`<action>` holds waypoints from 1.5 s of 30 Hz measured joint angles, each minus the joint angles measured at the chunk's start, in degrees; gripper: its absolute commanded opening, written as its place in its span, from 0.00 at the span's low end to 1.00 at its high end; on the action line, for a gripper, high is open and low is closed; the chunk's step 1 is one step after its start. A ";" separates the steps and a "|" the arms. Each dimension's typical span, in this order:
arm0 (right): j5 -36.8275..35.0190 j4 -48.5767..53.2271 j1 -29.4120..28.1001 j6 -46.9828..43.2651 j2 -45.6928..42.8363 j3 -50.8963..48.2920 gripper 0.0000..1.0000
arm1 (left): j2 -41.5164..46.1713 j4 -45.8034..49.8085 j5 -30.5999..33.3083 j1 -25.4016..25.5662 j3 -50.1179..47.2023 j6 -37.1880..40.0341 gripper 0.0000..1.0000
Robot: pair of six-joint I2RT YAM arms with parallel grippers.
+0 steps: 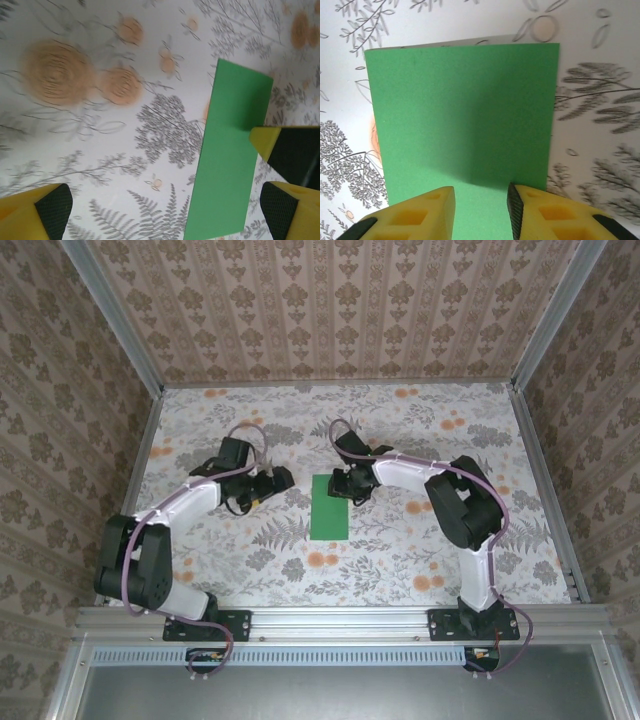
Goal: Fold a paper plane with a square sheet of paper (pick it up from the middle)
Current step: Move the square sheet of paper to the center of the table.
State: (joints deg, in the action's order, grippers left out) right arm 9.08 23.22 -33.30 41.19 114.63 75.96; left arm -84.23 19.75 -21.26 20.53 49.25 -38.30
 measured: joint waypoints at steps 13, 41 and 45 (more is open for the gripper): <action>-0.55 3.41 1.99 -2.80 -0.83 3.80 0.39 | -5.42 -4.48 -3.87 9.94 0.11 -6.25 0.97; 2.75 3.63 5.95 -3.45 4.50 6.19 0.34 | -11.13 -4.98 -5.57 16.65 2.12 -11.61 0.85; 3.63 3.50 6.40 -3.23 4.61 6.05 0.34 | -12.28 -3.48 -5.49 17.38 3.78 -11.39 0.85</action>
State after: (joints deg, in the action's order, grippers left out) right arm 12.71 26.72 -26.89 37.95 119.24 82.02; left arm -96.51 16.27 -26.74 37.91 53.04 -49.69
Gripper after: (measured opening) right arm 0.338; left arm 0.852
